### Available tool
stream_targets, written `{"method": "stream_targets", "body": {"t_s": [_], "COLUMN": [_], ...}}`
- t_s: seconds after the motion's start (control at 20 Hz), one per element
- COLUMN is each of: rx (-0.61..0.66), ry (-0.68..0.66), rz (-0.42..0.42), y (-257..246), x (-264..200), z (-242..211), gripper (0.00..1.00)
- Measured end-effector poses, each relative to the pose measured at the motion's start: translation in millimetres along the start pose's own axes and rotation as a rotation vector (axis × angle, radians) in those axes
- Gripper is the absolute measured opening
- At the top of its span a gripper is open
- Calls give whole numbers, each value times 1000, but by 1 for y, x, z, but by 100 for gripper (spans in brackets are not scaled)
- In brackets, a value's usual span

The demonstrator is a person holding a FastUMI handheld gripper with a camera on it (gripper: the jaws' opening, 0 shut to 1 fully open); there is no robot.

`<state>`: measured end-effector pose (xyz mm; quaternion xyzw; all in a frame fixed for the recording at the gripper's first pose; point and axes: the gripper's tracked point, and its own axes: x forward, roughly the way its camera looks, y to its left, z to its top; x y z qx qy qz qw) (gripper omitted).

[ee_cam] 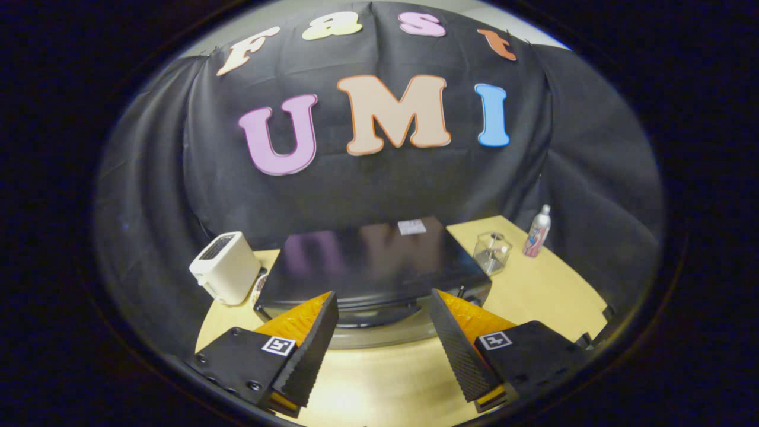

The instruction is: Open the toaster oven, put the food inside, and close the toaster oven door.

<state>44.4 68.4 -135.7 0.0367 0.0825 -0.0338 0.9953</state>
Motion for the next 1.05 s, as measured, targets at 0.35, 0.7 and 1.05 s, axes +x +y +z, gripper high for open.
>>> {"method": "stream_targets", "body": {"t_s": [0.35,0.7,1.05], "rx": [22,16,-5], "ry": [-165,-253,-239], "rz": [13,63,102], "y": [-26,-60,-97], "x": [-16,-38,-59], "z": [83,109,93], "gripper": [96,96,96]}}
